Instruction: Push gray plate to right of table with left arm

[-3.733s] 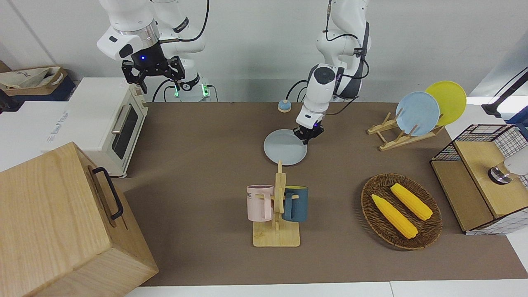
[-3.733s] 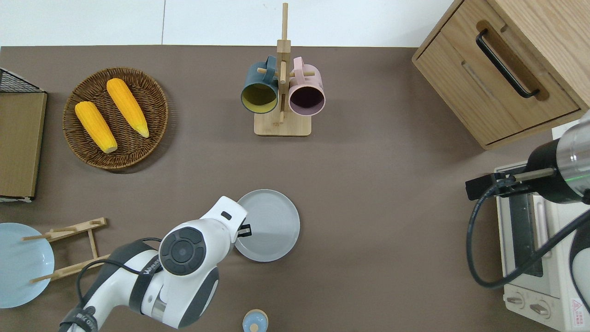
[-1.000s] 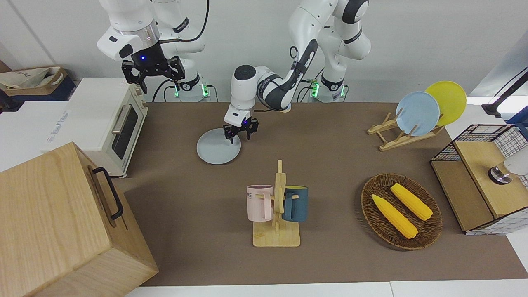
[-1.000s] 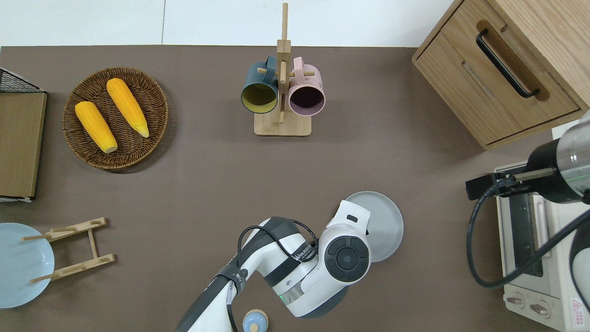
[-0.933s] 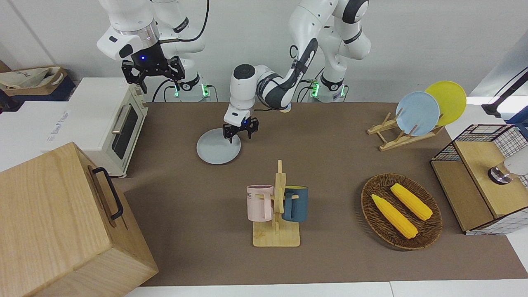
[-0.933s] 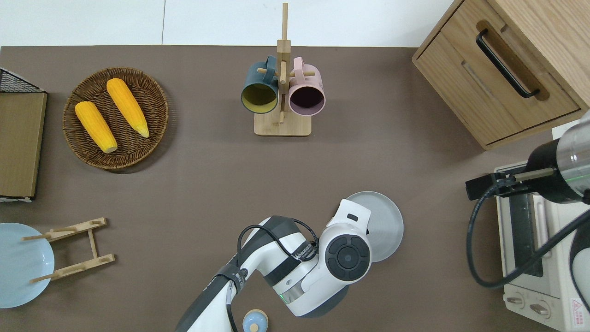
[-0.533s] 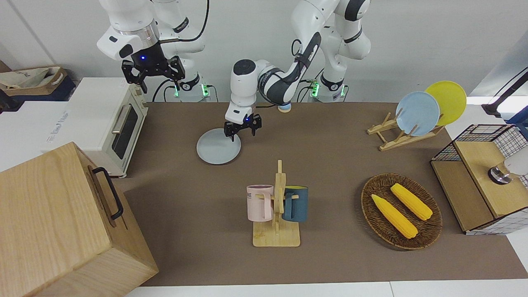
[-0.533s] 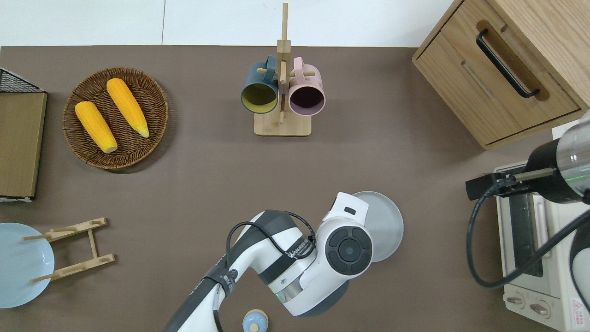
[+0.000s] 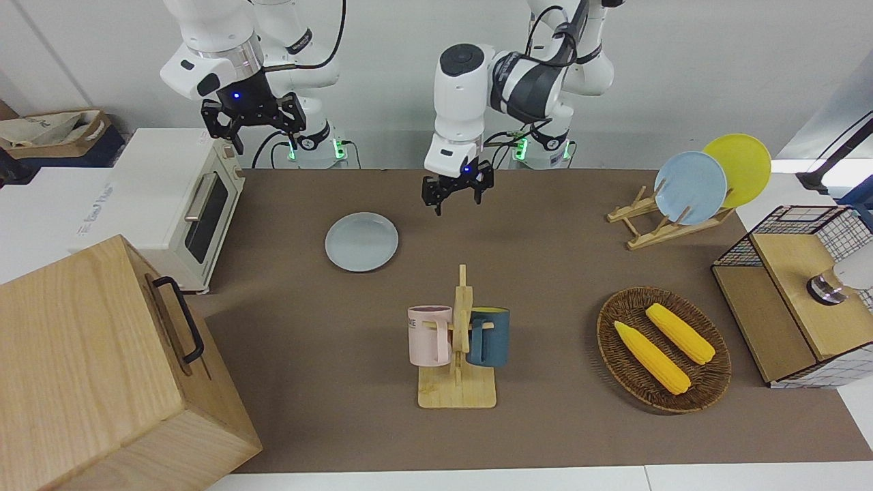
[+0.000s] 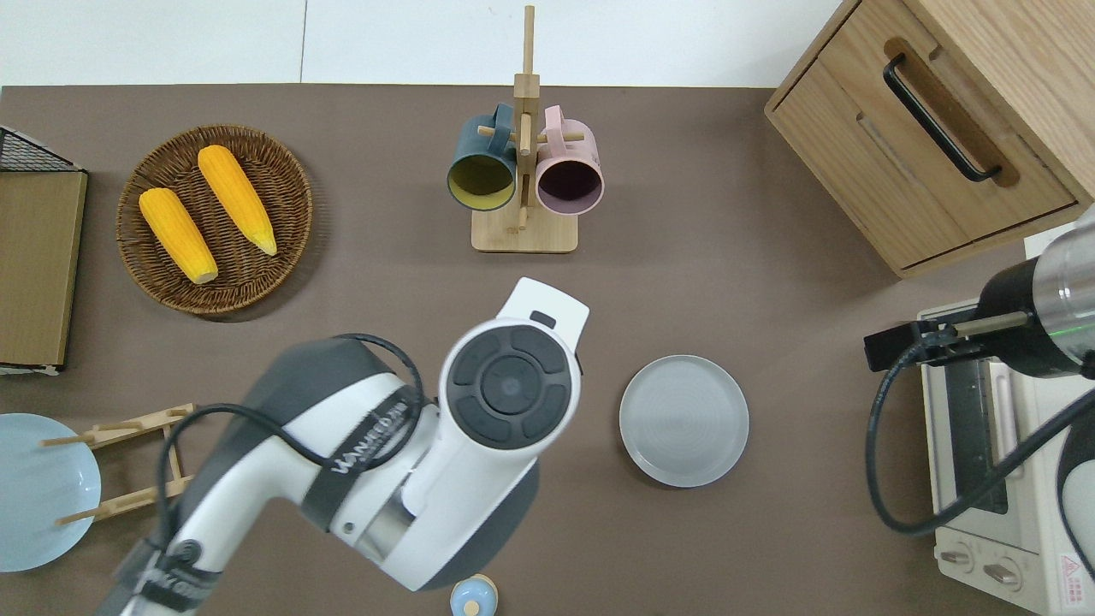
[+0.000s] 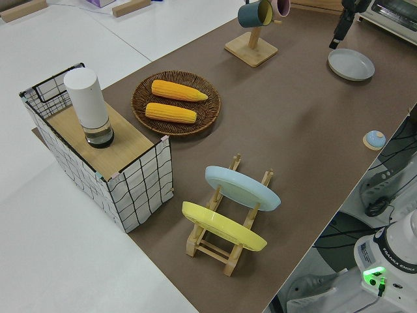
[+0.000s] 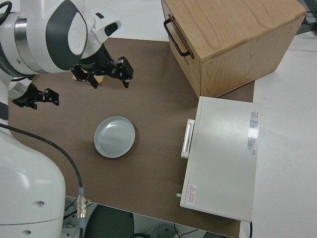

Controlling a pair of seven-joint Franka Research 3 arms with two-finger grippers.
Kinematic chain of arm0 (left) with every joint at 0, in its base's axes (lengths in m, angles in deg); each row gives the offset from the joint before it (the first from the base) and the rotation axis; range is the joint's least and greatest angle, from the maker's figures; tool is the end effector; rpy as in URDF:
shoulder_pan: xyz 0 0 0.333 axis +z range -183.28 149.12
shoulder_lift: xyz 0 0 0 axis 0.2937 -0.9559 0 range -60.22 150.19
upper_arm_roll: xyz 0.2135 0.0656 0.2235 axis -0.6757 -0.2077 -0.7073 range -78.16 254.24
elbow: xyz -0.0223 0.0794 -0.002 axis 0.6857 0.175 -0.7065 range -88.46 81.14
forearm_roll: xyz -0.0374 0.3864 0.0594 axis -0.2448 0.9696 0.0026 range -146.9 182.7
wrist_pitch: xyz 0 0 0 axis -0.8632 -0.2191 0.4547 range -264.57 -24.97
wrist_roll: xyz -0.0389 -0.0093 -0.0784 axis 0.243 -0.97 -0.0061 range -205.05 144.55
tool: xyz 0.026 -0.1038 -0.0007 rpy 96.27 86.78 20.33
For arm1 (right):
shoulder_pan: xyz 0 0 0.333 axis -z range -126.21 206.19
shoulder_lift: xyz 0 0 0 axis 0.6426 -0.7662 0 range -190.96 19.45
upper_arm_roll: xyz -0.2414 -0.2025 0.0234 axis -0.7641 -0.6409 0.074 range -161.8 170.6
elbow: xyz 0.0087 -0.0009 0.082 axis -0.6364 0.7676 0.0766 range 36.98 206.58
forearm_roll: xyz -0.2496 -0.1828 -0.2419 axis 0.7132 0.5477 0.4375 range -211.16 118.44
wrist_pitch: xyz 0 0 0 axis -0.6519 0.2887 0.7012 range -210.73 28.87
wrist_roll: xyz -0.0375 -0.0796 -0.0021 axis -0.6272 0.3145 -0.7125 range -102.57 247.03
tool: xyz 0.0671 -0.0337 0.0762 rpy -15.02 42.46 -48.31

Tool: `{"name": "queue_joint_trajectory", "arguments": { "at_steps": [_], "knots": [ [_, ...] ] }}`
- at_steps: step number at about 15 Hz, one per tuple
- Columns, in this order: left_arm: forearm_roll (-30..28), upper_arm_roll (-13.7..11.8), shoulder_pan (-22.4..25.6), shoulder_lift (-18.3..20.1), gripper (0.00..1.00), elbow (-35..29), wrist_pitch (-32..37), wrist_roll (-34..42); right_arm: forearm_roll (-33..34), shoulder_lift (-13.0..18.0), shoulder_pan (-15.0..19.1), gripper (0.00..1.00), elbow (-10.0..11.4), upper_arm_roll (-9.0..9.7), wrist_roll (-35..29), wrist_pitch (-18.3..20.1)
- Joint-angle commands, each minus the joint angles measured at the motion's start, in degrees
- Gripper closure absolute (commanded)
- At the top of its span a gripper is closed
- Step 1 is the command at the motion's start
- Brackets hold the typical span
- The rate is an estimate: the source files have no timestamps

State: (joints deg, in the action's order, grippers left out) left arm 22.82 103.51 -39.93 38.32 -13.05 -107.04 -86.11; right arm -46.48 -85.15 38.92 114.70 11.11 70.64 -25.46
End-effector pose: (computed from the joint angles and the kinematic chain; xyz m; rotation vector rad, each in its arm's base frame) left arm 0.4758 -0.3599 0.4952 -3.0753 -0.4372 -0.0576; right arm 0.5268 0.0726 0.6599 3.1296 0.1693 -0.1170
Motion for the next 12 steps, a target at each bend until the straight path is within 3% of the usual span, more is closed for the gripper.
{"name": "queue_joint_trajectory", "arguments": {
  "at_steps": [1,7,12],
  "knots": [
    [-1.3,0.3,5.3,-0.6,0.0,8.0,10.3,9.7,-0.6,0.4,1.2,0.017,-0.2,0.76,0.0,0.7],
    [-1.4,0.4,14.8,-0.5,0.01,12.2,18.5,30.4,-0.6,0.4,1.2,0.017,-0.2,0.85,0.0,0.7],
    [-1.4,0.4,22.8,0.3,0.01,12.5,19.1,44.1,-0.6,0.4,1.2,0.017,-0.2,0.85,-0.1,0.7]
  ]
}}
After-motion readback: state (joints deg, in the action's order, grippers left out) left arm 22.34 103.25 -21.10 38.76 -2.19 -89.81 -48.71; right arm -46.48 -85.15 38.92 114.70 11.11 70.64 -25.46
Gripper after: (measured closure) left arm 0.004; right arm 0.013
